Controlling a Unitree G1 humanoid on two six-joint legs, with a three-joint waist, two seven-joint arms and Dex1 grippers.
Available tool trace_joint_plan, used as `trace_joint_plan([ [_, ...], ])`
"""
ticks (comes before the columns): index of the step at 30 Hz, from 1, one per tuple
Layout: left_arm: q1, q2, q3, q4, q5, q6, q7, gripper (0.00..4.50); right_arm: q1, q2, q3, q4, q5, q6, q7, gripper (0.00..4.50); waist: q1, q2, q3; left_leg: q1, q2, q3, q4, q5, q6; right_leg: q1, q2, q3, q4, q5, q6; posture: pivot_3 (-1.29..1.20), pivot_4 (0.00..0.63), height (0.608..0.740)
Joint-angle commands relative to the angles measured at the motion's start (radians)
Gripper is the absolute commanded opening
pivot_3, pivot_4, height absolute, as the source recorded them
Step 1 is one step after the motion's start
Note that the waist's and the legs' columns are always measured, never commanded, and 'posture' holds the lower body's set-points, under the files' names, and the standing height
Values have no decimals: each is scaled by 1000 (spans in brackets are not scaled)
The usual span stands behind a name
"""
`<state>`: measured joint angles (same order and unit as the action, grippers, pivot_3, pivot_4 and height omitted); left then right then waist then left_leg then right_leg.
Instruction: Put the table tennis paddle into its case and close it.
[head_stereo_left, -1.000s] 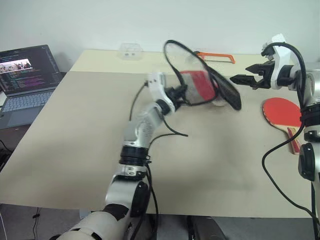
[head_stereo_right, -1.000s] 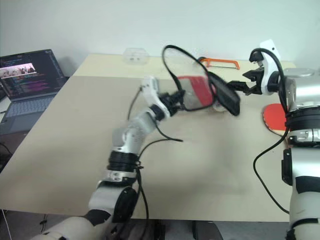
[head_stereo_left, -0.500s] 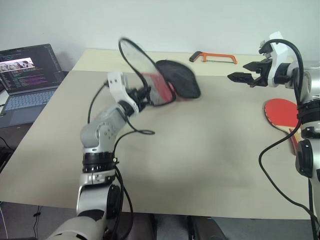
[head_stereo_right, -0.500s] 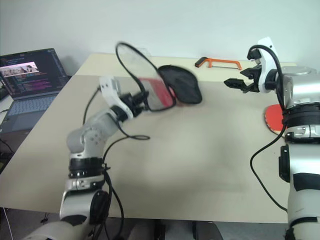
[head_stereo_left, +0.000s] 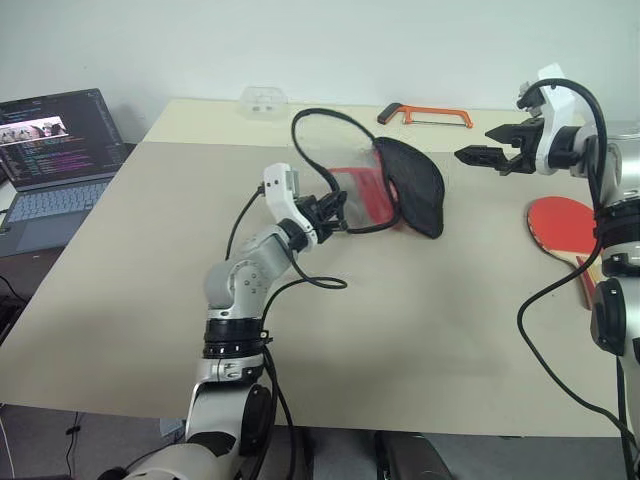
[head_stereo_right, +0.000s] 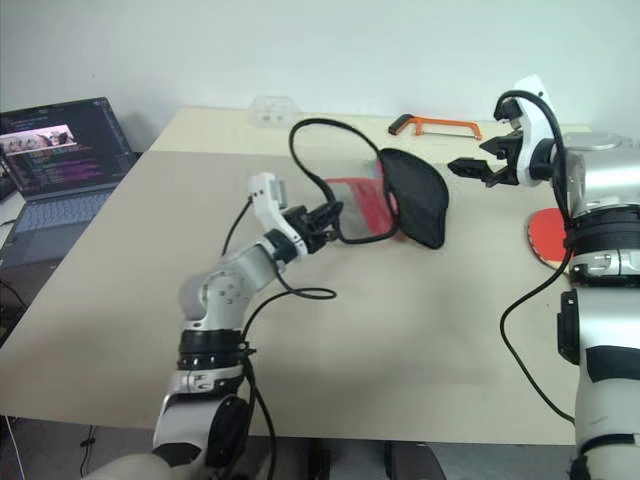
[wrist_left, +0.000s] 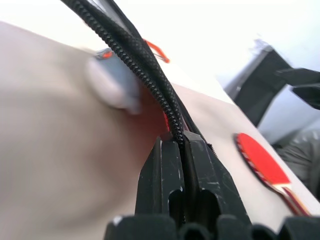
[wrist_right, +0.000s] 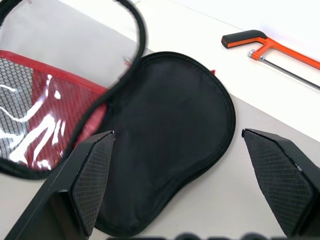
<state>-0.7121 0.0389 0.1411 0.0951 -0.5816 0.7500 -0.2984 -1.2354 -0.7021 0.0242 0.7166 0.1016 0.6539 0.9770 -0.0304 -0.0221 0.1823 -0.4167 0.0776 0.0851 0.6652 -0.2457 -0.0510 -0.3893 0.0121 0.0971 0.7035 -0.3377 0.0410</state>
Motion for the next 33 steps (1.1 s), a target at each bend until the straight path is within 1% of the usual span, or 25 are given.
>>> trace_joint_plan([
  [1, -29, -16, -40, 1, 13, -27, -26, 8, -39, -8, -13, -30, 8, -10, 1, 4500, 0, 0, 0, 0, 0, 0, 0, 0, 0, 0, 0, 0, 0, 0, 0, 0, 150, 740],
  [5, -54, -43, -107, 93, 76, 8, 11, 8, -46, -6, -19, -26, 7, -13, -9, 4500, 0, 0, 0, 0, -1, 0, 0, 0, 0, 0, 0, 0, 0, 0, 0, 0, 150, 740],
  [8, -74, -78, -118, 160, 105, 14, 42, 8, -45, -6, -21, -27, 8, -12, -14, 4500, 0, 0, 0, 0, -2, 0, 0, 0, 0, 0, 0, 0, 0, 0, 0, 0, 150, 740],
  [13, -107, -96, -132, 243, 170, 18, 89, 8, -43, -8, -22, -27, 9, -10, -22, 4500, 0, 0, 0, 0, -2, 0, -1, 0, 0, 0, 0, 0, -1, 0, 0, 0, 150, 740],
  [17, -120, -105, -123, 250, 197, -7, 111, 8, -39, -9, -24, -29, 9, -10, -29, 4500, 0, 0, 0, 0, -2, 0, -1, 0, 0, 0, 0, 0, -1, 0, 0, 0, 150, 740],
  [22, -120, -81, -137, 197, 224, 0, 106, 8, -32, -5, -28, -29, 11, -10, -38, 4500, 0, 0, 0, 0, -2, 0, -1, 0, 0, 0, 0, 0, -1, 0, 0, 0, 150, 740],
  [25, -124, -62, -142, 159, 242, 5, 110, 662, -25, 0, -28, -32, 14, -9, -43, 4500, 0, 0, 0, 0, -2, 0, -1, 0, 0, 0, 0, 0, -1, 0, 0, 0, 150, 740],
  [30, -117, -28, -152, 91, 256, 39, 98, 2315, -18, -3, -28, -36, 14, 12, -51, 4500, -1, 0, 0, 0, -1, 0, -1, 0, 0, 0, 0, 0, -1, 0, 0, 0, 150, 740],
  [32, -106, 6, -170, 41, 273, 60, 90, 2992, -11, -9, -35, -38, 13, 41, -72, 4500, 0, 0, 0, 0, -1, 0, -1, 0, 0, 0, 0, 0, -1, 0, 0, 0, 150, 740],
  [33, -98, 32, -180, 6, 279, 75, 81, 3331, -12, -6, -49, -29, 11, 59, -111, 4500, -1, 0, 0, 0, 0, 0, -1, 0, 0, 0, 0, 0, -1, 0, 0, 0, 150, 740],
])
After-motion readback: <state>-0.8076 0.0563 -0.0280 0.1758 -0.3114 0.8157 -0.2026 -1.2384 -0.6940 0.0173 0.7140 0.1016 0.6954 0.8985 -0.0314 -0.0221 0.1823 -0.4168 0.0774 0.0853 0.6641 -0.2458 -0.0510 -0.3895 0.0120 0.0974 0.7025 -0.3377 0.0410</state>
